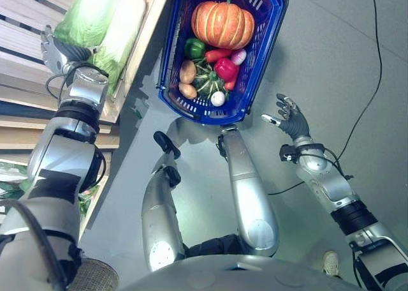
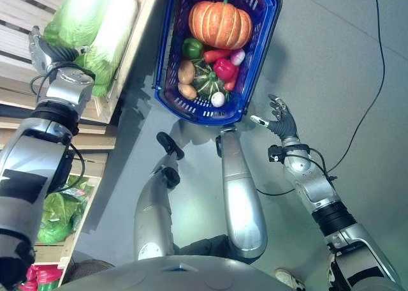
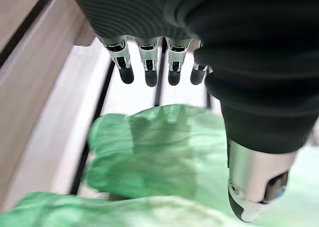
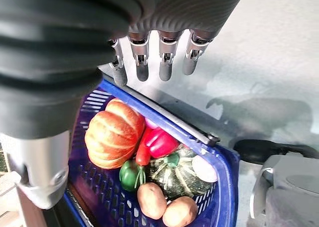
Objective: Pick up fruits and vegetables into the basket
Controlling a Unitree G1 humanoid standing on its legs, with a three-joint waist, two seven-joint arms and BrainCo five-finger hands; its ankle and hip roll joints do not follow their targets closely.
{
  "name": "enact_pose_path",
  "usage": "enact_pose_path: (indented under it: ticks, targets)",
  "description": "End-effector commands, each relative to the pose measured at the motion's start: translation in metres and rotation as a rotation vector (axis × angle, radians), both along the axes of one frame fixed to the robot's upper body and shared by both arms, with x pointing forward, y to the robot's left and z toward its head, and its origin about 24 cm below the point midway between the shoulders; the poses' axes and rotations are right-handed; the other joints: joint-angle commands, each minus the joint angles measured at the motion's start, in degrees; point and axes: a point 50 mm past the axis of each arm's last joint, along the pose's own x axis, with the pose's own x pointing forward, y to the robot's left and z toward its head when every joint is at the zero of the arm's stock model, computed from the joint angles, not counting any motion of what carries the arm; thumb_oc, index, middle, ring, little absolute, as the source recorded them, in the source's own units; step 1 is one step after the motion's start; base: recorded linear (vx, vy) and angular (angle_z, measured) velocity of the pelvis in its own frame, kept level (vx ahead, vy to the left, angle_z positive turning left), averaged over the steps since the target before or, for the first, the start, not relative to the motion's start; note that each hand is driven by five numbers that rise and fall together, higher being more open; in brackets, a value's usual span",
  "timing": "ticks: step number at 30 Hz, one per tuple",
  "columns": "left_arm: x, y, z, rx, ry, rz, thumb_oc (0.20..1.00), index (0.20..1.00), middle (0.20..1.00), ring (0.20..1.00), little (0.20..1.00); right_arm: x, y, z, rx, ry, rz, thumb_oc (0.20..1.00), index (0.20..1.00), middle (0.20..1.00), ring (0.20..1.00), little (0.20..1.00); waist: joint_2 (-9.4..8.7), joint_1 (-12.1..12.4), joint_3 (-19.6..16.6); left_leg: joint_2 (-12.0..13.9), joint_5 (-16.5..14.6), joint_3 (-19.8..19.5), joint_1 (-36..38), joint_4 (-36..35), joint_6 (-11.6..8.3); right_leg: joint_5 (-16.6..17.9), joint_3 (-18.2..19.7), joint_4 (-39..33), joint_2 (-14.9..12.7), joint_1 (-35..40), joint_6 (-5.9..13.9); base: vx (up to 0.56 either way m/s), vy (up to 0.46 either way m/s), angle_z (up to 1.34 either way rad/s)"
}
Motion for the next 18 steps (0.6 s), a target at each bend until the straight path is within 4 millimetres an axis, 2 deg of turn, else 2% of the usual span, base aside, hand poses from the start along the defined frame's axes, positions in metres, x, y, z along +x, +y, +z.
enact_pose_path:
  ticks: [1, 6, 11, 18]
  targets:
    - [-0.018, 0.042, 0.015, 0.068, 0.072, 0.140, 1.000, 1.000, 1.000, 1.000, 1.000, -0.003, 0.003, -0.004, 0.065, 0.010, -0.005, 1.000, 1.000, 1.000, 1.000, 1.000, -2.50, -1.3, -1.3, 0.6, -6.8, -0.5, -6.3, 10.9, -0.21, -1.0, 1.4, -1.4, 1.9, -1.1, 2.62, 0.00, 0.047, -0.08]
    - [-0.019, 0.046, 0.017, 0.064, 0.093, 0.145, 1.000, 1.000, 1.000, 1.000, 1.000, -0.001, -0.001, -0.006, 0.071, 0.027, -0.018, 1.000, 1.000, 1.000, 1.000, 1.000, -2.16, -1.6, -1.3, 0.8, -6.7, -0.2, -7.1, 11.0, -0.47, -0.5, 1.8, -1.5, 1.6, -2.3, 2.74, 0.01, 0.044, -0.05]
    - [-0.012, 0.037, 0.034, 0.085, 0.019, 0.083, 1.000, 1.000, 1.000, 1.000, 1.000, 0.000, -0.002, -0.009, 0.077, 0.040, -0.017, 1.000, 1.000, 1.000, 1.000, 1.000, -1.87, -1.9, -1.3, 0.8, -6.8, -0.2, -8.7, 11.5, -0.60, 0.0, 2.5, -1.5, 1.7, -4.1, 2.77, 0.00, 0.022, -0.02]
    - [-0.007, 0.028, 0.048, 0.135, -0.044, 0.049, 1.000, 1.000, 1.000, 1.000, 1.000, 0.001, -0.003, -0.009, 0.086, 0.039, -0.021, 1.000, 1.000, 1.000, 1.000, 1.000, -1.46, -2.2, -1.3, 0.5, -7.0, -0.3, -9.8, 11.6, -0.62, 0.2, 3.2, -1.2, 1.8, -5.7, 2.71, 0.00, 0.009, -0.02]
